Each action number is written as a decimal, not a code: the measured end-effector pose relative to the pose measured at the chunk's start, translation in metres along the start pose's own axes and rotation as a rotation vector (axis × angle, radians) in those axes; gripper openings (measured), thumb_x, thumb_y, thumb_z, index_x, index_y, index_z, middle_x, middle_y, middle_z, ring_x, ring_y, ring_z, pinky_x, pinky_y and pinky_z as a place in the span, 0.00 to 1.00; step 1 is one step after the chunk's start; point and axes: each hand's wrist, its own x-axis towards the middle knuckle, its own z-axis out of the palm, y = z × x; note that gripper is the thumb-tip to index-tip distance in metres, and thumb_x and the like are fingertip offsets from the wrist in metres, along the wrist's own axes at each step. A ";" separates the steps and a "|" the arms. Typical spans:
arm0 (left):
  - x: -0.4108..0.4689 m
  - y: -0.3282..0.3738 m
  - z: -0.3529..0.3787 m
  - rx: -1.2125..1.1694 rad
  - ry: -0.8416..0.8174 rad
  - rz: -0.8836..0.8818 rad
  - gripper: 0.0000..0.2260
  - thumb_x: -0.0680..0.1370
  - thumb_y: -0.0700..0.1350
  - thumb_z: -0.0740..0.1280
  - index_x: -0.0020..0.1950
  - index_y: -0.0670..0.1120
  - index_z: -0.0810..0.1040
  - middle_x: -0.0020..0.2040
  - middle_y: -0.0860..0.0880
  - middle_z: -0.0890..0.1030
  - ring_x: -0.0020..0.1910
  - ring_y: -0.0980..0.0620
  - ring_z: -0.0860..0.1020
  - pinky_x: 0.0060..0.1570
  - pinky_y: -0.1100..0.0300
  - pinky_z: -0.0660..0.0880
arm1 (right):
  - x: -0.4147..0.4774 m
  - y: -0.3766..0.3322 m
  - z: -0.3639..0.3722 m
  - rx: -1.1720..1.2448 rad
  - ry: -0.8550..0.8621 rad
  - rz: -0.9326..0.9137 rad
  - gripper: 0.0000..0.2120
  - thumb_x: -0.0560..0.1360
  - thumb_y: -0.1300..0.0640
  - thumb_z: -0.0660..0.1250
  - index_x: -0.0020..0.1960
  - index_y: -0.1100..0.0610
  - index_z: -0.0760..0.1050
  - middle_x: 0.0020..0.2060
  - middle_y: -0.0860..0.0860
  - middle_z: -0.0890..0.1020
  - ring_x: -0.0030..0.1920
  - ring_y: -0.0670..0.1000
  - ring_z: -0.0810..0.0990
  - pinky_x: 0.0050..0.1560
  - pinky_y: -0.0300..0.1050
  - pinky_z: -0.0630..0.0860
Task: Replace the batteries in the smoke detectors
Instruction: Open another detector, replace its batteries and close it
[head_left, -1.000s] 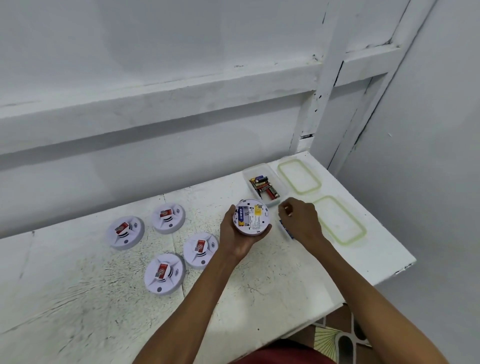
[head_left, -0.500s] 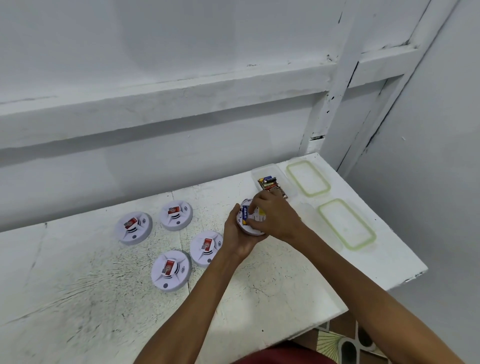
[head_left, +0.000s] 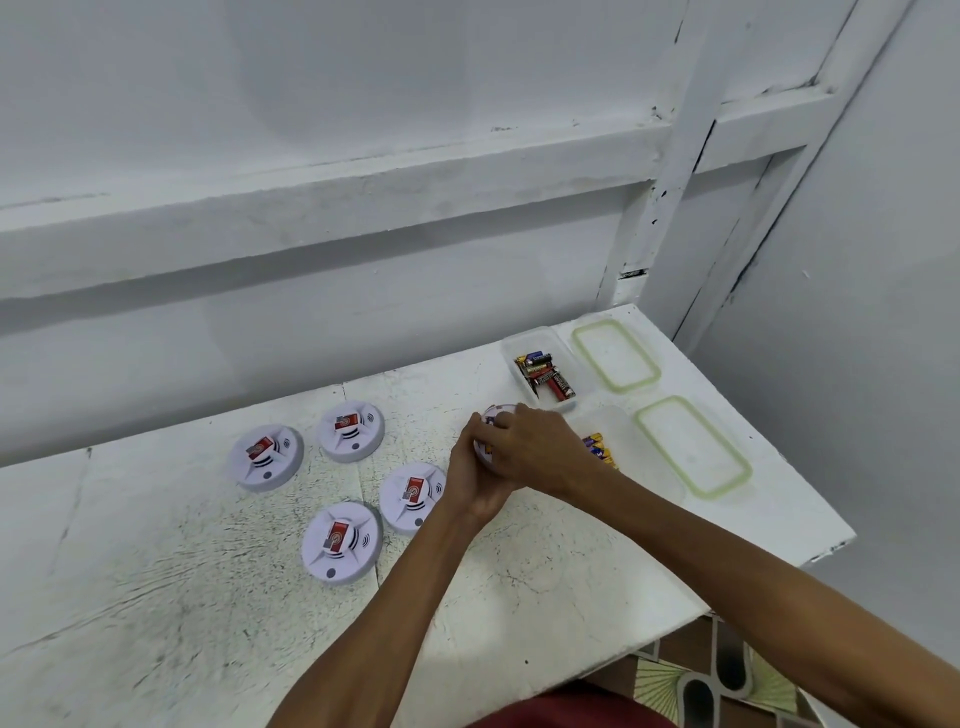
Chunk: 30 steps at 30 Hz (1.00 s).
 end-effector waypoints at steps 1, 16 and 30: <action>0.000 0.000 0.000 -0.014 0.007 -0.001 0.25 0.87 0.48 0.56 0.41 0.43 0.88 0.41 0.42 0.85 0.43 0.46 0.87 0.42 0.50 0.83 | -0.001 0.001 0.001 -0.004 0.022 -0.012 0.09 0.75 0.51 0.64 0.51 0.51 0.80 0.34 0.51 0.82 0.32 0.54 0.79 0.28 0.44 0.73; -0.007 0.000 0.011 0.202 0.173 0.022 0.15 0.86 0.46 0.55 0.48 0.39 0.75 0.42 0.40 0.77 0.38 0.44 0.82 0.38 0.52 0.80 | 0.006 -0.006 -0.005 -0.063 -0.038 -0.041 0.10 0.67 0.56 0.75 0.48 0.56 0.83 0.27 0.50 0.79 0.24 0.51 0.75 0.25 0.38 0.61; -0.003 0.017 -0.003 -0.018 -0.002 -0.004 0.17 0.81 0.52 0.65 0.63 0.40 0.78 0.57 0.41 0.81 0.57 0.44 0.82 0.51 0.52 0.82 | -0.002 -0.008 0.001 0.287 0.071 0.058 0.05 0.77 0.56 0.67 0.50 0.56 0.80 0.43 0.52 0.82 0.41 0.51 0.79 0.34 0.41 0.74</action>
